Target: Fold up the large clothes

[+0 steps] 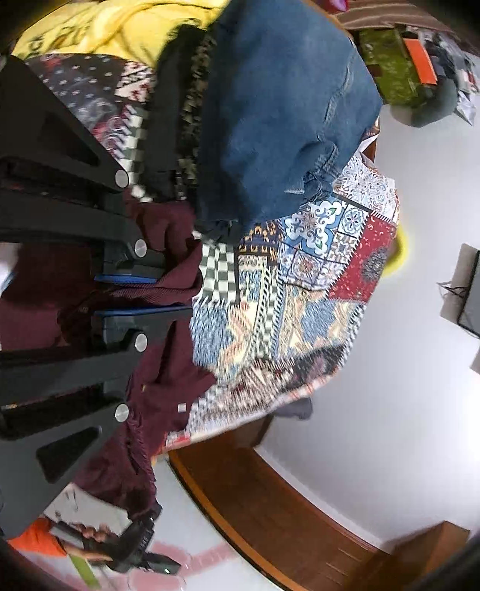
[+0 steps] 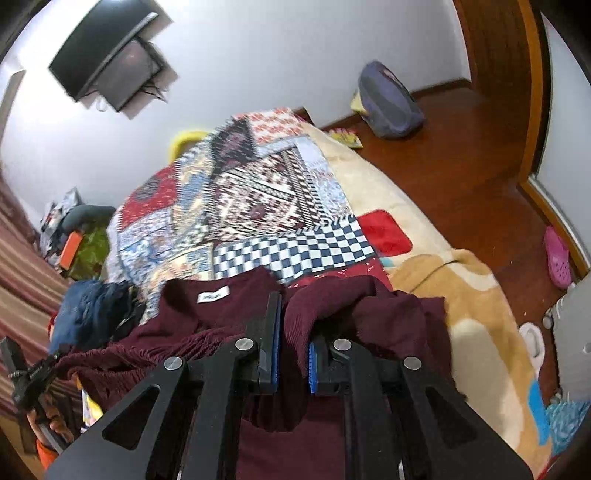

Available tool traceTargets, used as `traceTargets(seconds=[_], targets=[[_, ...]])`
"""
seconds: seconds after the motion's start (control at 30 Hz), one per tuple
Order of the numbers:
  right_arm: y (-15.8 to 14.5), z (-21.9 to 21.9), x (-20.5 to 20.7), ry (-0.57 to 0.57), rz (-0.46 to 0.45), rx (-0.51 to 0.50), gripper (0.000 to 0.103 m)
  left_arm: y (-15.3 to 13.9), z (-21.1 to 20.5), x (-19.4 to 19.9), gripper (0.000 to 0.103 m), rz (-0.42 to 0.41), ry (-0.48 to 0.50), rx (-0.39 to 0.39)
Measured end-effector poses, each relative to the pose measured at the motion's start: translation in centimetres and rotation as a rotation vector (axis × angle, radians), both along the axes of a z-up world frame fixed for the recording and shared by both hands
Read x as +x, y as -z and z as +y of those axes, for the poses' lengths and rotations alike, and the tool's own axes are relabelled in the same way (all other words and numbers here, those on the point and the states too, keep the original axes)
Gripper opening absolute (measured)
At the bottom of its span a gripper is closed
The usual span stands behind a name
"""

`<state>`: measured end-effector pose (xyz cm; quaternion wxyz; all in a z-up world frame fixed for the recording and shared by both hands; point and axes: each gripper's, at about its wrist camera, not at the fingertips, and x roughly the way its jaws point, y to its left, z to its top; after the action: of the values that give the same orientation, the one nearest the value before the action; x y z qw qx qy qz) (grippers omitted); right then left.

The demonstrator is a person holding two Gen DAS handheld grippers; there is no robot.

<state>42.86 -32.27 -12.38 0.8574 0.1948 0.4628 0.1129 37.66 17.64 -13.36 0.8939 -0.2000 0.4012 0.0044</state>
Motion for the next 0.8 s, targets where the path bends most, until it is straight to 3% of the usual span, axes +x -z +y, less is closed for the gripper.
traceTargets(seconds=[0.27,0.4,0.47,0.6,0.8], targets=[[5.7,0.7,3.7,0.011,0.107,-0.061,0.010,4.3,-1.4,4.4,0.010,0.071,0.024,0.141],[6.7,1.3,4.5,-0.008,0.142,-0.116,0.011,5.1,-2.1,5.3,0.012,0.124,0.056,0.184],[6.1,1.3,4.7,-0.022,0.160,-0.115,0.019,4.7,-2.4,5.2,0.018,0.134,0.074,0.204],[4.2,1.4,4.9,-0.061,0.193,-0.081,0.031,2.9,-2.7,4.8,0.029,0.134,0.123,0.179],[0.4,1.8,4.1,-0.055,0.184,-0.106,0.044,-0.1,-1.9,3.8,0.035,0.131,0.162,0.046]])
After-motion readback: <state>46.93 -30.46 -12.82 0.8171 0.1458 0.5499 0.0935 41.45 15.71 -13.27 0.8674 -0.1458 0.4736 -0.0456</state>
